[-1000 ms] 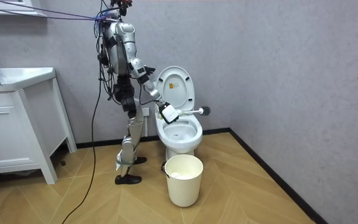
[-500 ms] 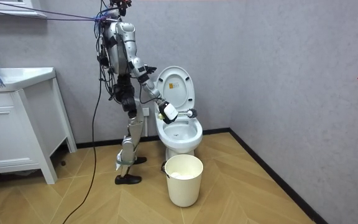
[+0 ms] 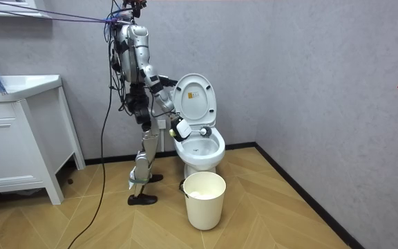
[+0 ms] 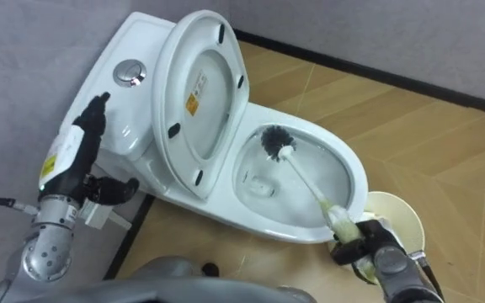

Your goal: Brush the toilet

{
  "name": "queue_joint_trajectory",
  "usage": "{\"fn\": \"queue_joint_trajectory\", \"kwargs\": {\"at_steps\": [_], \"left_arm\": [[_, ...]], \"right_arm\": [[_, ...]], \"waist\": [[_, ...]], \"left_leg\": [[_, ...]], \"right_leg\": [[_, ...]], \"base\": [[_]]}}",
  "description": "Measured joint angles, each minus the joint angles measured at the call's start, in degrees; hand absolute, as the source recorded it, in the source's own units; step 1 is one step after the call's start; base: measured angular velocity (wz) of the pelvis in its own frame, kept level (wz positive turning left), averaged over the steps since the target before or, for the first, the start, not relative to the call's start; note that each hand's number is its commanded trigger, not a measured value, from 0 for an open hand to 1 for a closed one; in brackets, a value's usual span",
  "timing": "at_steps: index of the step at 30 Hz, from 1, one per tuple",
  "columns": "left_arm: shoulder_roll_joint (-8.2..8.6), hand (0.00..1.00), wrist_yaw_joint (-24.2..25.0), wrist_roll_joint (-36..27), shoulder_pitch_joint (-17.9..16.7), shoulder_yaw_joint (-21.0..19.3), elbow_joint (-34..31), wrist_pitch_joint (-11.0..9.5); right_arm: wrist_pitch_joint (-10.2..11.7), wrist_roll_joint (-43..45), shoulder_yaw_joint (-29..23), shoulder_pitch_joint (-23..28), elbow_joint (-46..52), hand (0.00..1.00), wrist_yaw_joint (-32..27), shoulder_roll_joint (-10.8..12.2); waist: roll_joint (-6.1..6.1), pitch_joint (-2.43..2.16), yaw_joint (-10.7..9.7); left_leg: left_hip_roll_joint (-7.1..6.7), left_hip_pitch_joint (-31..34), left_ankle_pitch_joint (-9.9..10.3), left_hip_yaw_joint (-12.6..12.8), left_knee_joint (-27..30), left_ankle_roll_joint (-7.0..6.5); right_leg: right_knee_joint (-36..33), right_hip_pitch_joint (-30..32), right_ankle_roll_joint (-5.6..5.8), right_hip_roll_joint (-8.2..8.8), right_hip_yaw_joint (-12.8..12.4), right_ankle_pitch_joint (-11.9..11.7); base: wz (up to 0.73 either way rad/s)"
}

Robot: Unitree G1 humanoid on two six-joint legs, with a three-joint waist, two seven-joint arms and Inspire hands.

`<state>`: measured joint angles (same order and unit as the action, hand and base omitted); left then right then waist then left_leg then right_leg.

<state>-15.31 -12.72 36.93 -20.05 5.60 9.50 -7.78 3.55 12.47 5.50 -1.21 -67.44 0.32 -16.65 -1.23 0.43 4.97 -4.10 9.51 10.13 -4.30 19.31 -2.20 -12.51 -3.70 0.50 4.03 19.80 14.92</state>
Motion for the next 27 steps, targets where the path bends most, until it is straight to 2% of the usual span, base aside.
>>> {"fn": "queue_joint_trajectory", "kwargs": {"at_steps": [3, 9, 11, 16, 19, 21, 23, 27], "left_arm": [[-0.3, 0.0, 1.2, 3.4, 0.3, -0.2, 0.8, 1.2], [-2.59, 0.0, 2.1, 10.0, 1.9, -0.1, 2.2, 1.2], [-3.7, 0.0, 2.3, 9.9, 3.9, 0.5, 3.3, 1.2], [-4.56, 0.0, 2.1, 9.8, 7.4, 1.3, 6.2, 1.2], [-5.02, 0.0, 2.0, 9.8, 9.6, 1.3, 7.3, 1.0], [-5.56, 0.0, 0.8, 9.8, 11.9, 1.6, 9.5, 0.0], [-6.04, 0.0, -0.6, 9.9, 15.0, 1.6, 11.4, -1.1], [-7.06, 0.0, -3.3, 9.8, 18.9, 1.6, 14.3, -1.7]], "right_arm": [[-1.2, 2.2, 0.0, 0.1, 0.1, 1.0, 0.9, -0.4], [-1.8, 8.8, 0.1, 0.7, 1.0, 1.0, 2.4, -1.9], [-1.8, 11.0, 0.2, 0.4, 1.0, 1.0, 2.3, -2.7], [-1.9, 16.4, 0.9, -0.1, 1.1, 1.0, 0.3, -4.3], [-1.9, 19.0, 1.8, -0.4, 1.2, 1.0, -0.5, -5.1], [-1.9, 19.7, 2.9, -1.1, 0.9, 1.0, -1.0, -5.6], [-1.7, 21.4, 3.3, -2.6, 0.5, 1.0, -1.9, -6.5], [-1.7, 26.1, 4.7, -7.0, 0.1, 1.0, -4.1, -8.0]], "waist": [[-0.21, 0.09, 0.0], [-0.21, 0.11, -0.1], [0.11, -0.15, -0.2], [1.06, -0.19, -0.1], [1.55, -0.02, 0.1], [1.76, 0.16, 0.1], [2.34, 0.69, 0.3], [2.5, 0.86, 0.5]], "left_leg": [[0.43, 0.5, 0.1, 0.8, 0.0, -0.03], [0.62, 1.4, 0.1, 0.7, 0.4, -0.07], [0.72, 2.8, 0.1, 0.4, 1.3, -0.08], [0.76, 5.4, 0.2, 0.8, 2.7, -0.26], [0.99, 8.3, 0.1, 0.7, 4.5, -0.3], [1.19, 10.2, -0.3, 0.6, 5.1, -0.33], [1.34, 13.3, -0.9, 0.6, 6.3, -0.3], [1.37, 17.9, -1.8, 1.0, 7.3, -0.09]], "right_leg": [[-0.2, 0.8, 0.0, -0.02, -0.6, 0.0], [-1.0, 1.9, -0.02, 0.01, -0.8, 0.0], [-1.5, 3.2, -0.07, -0.08, -0.8, 0.0], [-4.2, 6.3, -0.31, 0.03, -1.4, 0.1], [-5.6, 9.1, -0.51, -0.03, -1.4, 0.5], [-7.1, 11.4, -0.72, 0.06, -1.3, 0.6], [-9.2, 14.7, -1.09, 0.28, -0.7, 0.9], [-13.4, 20.7, -1.82, 1.35, -0.8, 1.5]], "base": [[-0.11], [0.0], [0.0], [-0.06], [-0.02], [0.06], [0.07], [-0.06]]}}
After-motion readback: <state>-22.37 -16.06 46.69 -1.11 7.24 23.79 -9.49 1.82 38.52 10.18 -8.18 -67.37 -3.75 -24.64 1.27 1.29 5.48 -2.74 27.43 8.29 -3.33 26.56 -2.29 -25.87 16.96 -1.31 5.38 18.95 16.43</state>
